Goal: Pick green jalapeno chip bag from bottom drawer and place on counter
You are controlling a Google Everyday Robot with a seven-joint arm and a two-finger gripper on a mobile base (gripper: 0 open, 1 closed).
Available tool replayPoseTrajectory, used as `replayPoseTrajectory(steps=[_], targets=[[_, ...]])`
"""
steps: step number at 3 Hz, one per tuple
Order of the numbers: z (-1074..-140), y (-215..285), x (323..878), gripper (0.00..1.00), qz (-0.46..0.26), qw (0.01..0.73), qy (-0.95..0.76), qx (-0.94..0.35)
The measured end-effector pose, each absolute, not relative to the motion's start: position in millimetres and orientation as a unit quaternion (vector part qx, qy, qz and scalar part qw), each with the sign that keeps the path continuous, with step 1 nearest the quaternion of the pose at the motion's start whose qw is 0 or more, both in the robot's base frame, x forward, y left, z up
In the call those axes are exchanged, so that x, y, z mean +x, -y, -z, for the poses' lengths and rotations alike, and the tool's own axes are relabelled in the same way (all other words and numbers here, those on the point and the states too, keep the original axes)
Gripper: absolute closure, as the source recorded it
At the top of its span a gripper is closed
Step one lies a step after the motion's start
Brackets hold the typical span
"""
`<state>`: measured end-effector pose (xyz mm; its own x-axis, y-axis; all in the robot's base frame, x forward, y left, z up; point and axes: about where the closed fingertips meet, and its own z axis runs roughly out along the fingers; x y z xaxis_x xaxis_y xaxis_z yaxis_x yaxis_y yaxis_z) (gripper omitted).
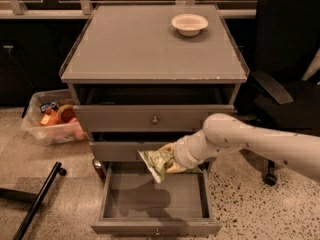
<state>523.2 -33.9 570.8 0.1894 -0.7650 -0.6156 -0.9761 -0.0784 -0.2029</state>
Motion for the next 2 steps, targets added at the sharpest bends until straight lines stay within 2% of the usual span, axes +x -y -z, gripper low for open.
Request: replayPoseTrajectory(steps=[1,2], targets=[[-654.5,24.3,537.7,1.00,-0.145,0.337,-0.599,-0.712],[-654.5,24.3,537.7,1.00,-0.145,0.337,-0.599,-0.712]])
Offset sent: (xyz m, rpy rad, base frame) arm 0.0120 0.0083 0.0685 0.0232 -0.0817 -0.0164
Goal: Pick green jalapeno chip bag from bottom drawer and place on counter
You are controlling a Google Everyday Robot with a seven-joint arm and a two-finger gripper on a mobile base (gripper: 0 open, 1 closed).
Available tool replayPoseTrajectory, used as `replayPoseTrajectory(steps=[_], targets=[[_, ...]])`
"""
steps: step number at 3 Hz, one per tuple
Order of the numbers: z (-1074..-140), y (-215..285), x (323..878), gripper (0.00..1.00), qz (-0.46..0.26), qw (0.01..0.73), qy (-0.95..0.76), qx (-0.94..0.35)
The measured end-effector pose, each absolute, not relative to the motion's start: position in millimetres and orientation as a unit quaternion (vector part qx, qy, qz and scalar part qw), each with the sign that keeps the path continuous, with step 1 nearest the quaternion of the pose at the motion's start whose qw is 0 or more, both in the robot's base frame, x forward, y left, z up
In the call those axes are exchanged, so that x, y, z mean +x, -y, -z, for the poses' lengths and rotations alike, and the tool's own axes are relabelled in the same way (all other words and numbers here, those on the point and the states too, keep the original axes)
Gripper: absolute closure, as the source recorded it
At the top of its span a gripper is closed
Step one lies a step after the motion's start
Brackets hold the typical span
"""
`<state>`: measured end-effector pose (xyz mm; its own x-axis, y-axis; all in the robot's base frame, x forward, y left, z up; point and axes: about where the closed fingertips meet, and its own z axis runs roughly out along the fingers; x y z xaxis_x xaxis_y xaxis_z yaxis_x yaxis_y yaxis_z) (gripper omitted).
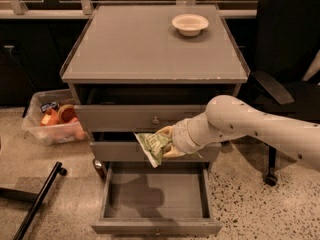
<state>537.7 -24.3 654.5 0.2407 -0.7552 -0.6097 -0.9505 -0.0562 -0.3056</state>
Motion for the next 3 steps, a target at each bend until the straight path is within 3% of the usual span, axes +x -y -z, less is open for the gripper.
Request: replayPoseTrajectory(steps=[1,3], targets=[[-665,21,547,1.00,-0.149,0.354,-0.585,-0.715],[-841,-44,587,1.00,-0.121,0.463,-0.461,-0.747]])
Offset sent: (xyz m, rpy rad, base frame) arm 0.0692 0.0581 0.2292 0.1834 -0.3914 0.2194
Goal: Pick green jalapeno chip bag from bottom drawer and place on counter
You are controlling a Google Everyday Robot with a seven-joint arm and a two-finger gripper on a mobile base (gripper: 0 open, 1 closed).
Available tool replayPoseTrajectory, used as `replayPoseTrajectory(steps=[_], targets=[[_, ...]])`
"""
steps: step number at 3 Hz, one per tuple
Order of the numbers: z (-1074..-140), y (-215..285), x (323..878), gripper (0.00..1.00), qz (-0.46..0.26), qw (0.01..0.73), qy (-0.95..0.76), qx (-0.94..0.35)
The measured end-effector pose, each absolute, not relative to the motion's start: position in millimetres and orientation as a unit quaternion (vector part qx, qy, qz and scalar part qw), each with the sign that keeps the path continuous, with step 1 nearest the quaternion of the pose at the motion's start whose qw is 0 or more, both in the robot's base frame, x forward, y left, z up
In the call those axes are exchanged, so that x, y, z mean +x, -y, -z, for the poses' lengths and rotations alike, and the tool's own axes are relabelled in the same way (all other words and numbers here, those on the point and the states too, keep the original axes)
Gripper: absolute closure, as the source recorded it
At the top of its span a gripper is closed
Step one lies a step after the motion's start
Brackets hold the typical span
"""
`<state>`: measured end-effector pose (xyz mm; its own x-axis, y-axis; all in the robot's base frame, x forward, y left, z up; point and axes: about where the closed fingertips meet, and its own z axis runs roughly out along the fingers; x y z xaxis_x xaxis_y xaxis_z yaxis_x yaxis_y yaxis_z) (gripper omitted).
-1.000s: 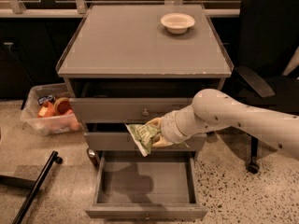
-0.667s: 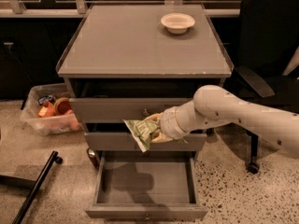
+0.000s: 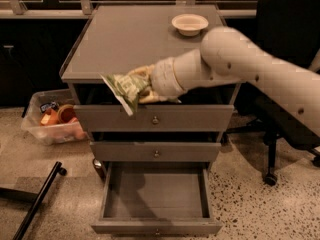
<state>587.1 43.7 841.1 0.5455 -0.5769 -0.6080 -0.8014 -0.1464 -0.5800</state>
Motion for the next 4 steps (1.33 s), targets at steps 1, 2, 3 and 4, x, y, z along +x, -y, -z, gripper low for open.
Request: replayPoseTrajectory(steps=[1,2,3,4], targets=[[-913,-76,602,1.00,-0.124,0.504,-0.419,-0.745],[-953,-101,641,1.00,-0.143,0.536,-0.411,-0.723],[-967,-105,696,1.00,-0.151,0.563,-0.450,-0.676],[-966,-98,750,1.00,-0.133,0.573,-0.516,-0.623]])
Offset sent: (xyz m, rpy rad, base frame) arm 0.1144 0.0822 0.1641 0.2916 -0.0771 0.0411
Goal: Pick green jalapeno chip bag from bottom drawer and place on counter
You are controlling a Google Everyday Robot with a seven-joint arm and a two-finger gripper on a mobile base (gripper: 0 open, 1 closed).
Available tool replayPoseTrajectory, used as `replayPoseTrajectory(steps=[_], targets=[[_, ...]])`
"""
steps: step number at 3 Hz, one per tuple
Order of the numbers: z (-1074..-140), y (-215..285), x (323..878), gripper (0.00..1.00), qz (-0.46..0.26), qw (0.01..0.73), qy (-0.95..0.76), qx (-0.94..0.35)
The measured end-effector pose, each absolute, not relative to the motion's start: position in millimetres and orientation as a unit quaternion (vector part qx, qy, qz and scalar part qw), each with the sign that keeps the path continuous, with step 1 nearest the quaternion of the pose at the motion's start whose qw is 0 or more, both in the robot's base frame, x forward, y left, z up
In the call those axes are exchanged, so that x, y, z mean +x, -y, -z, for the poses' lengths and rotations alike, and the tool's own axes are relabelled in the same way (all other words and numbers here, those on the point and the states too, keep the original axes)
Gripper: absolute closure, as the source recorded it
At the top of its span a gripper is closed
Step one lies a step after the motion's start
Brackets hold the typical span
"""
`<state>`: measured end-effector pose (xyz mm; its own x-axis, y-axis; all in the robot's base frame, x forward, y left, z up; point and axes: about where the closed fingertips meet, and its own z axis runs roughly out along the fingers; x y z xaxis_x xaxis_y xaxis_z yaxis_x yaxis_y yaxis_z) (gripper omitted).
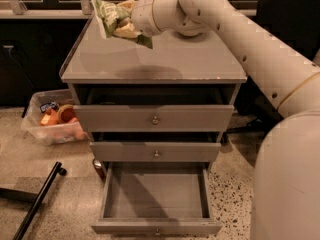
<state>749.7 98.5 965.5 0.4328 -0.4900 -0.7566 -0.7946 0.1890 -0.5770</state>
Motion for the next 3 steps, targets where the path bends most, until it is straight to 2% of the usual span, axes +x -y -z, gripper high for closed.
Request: replayPoseTrajectory(steps=[1,2,3], targets=[[-948,-87,792,0.81,-0.114,0.557,-0.580,-0.583],[-925,-72,818,0.58,-0.113,0.532,-0.628,-0.556],[-903,-85,829,0.35,-0.124,0.499,-0.653,-0.555]])
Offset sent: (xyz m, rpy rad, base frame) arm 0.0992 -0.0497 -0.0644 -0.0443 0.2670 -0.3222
